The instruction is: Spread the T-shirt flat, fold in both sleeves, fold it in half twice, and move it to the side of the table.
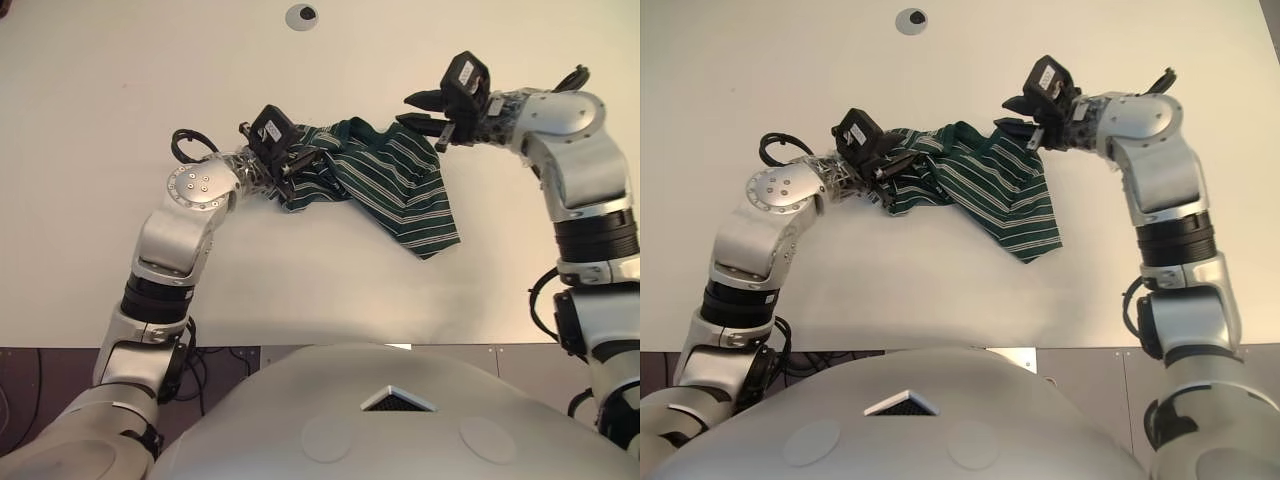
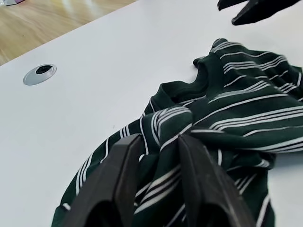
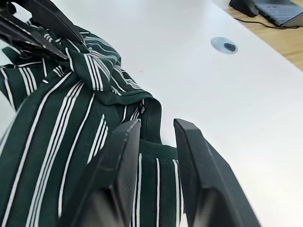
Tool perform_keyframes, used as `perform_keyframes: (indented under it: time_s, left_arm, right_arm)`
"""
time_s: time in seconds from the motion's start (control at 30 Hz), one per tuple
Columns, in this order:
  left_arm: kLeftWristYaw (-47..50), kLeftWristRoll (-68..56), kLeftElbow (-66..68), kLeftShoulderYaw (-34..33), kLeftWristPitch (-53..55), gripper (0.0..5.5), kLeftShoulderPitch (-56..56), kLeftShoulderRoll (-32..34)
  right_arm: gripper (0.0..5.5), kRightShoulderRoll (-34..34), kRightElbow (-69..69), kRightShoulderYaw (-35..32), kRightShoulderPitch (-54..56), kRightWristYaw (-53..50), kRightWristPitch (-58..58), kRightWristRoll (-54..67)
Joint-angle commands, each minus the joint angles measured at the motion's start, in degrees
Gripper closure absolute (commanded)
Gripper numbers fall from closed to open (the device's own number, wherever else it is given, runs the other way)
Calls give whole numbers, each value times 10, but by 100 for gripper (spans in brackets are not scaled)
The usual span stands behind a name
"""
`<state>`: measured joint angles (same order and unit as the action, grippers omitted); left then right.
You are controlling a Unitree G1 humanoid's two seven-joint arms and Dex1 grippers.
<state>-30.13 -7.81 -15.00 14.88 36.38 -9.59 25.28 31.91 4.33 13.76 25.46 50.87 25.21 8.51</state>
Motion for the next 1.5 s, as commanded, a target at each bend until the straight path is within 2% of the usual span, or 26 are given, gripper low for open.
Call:
perform_keyframes:
  time_s: [0.03,0.1,0.37,0.8,1.2,1.5]
  left_arm:
    - [0,0,5,-11,-6,461,2,0]
    - [-2,-15,-1,-26,-1,487,2,-5]
    - [-10,-29,8,-57,20,487,3,11]
    - [-31,-24,5,-43,18,487,4,24]
    - [-52,18,20,5,-18,487,26,46]
    - [-52,23,28,1,-26,360,24,43]
  right_arm:
    - [422,-6,-15,-7,-4,-6,13,1]
    - [422,-5,-18,-8,-6,-7,15,2]
    - [422,-6,-18,-7,-4,-7,18,2]
    - [422,-5,-16,-6,-5,-11,16,0]
    - [422,-6,-19,-5,-10,-11,18,2]
    - [422,-7,-16,-5,-9,-13,18,0]
